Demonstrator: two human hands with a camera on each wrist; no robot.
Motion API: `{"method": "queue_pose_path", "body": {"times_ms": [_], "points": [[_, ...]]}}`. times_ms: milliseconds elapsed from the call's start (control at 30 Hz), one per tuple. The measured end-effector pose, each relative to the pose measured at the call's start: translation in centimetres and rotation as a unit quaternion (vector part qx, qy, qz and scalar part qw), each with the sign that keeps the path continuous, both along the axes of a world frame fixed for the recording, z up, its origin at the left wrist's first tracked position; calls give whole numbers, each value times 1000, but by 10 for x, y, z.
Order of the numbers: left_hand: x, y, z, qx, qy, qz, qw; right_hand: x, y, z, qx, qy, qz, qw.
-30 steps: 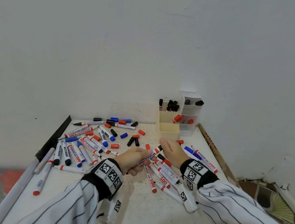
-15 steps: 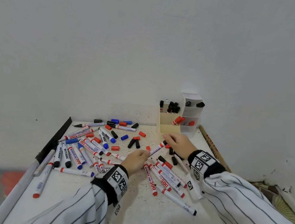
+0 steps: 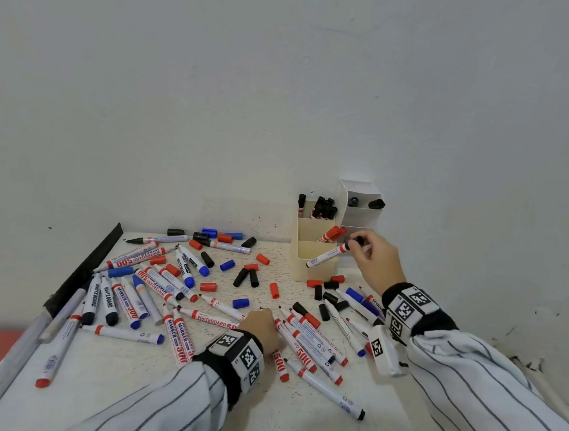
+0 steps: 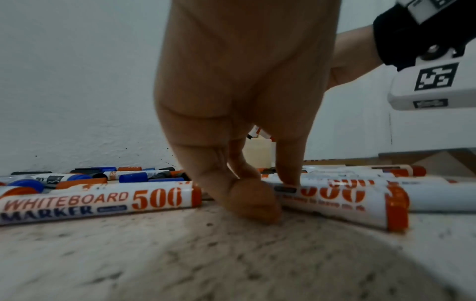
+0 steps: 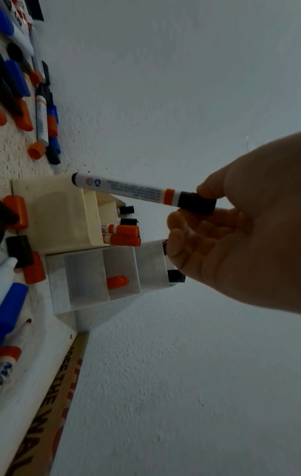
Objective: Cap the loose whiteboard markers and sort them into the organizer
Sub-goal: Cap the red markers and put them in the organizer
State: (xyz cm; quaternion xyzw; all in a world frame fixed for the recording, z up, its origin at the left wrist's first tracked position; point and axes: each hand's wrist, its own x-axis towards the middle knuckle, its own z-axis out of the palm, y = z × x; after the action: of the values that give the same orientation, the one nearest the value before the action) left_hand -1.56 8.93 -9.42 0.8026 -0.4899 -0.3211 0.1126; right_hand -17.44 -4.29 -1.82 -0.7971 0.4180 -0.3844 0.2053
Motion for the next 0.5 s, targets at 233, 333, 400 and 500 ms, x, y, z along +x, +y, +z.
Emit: {"method": "queue_pose_path", "body": {"times_ms": [233, 333, 400, 500], "points": [[7, -2, -6, -39, 19, 56, 998, -7, -11, -6, -10, -3, -4, 1000], [7, -3, -6, -48, 16, 57, 997, -8, -13, -5, -8, -5, -7, 1000], [3, -4, -5, -50, -17, 20, 998, -9, -13, -5, -10, -7, -5, 1000], [-7, -8, -4, -107, -47, -86, 989, -10, -11, -7, -5, -6, 2, 1000]]}}
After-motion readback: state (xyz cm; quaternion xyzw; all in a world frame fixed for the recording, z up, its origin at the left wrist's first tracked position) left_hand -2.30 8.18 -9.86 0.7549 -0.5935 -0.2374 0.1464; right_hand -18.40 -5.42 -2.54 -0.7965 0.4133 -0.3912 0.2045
